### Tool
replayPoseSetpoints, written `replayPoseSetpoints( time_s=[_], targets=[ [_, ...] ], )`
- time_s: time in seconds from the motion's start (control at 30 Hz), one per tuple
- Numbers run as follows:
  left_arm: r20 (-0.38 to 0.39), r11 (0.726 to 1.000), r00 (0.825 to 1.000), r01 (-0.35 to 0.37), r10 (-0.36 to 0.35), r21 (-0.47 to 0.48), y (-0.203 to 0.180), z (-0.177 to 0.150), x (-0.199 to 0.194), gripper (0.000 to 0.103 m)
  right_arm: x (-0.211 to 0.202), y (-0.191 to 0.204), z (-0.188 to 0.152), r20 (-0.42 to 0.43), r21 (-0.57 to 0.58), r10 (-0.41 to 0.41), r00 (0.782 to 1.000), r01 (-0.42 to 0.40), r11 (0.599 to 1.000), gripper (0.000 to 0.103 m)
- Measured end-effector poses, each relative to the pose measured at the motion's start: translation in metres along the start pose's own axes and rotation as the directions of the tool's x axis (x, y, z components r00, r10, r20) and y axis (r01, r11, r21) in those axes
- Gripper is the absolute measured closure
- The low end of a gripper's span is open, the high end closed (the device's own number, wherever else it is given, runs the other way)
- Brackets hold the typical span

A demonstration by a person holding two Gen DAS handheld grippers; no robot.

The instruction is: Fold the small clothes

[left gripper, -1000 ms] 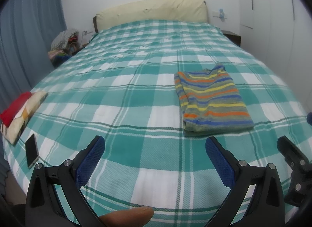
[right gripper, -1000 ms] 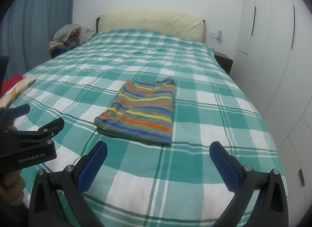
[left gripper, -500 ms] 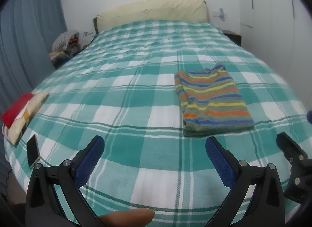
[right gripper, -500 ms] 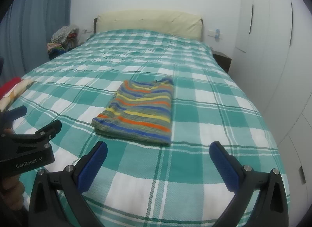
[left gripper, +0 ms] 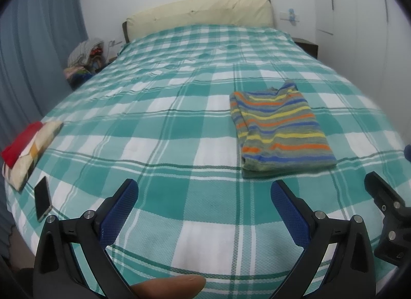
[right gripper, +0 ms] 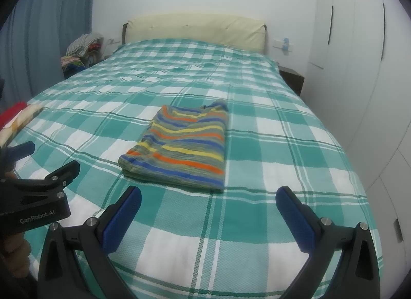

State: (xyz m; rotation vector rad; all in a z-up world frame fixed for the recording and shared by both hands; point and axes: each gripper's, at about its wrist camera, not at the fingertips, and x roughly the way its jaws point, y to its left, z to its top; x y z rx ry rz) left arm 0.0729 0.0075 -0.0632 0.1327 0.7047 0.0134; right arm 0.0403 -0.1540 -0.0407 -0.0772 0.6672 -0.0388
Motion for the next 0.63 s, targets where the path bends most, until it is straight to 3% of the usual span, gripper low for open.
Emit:
replayPoseSetpoints(
  time_s=[0.63],
  targets=[
    [-0.012,0.999,1.000,0.005,-0.005,-0.038,0.0038,-0.0008,-0.0008,0.000,0.0009,0.0003,-0.0006,0.002,-0.003,0.001,1.000,-0.001,1.000,0.000]
  ],
)
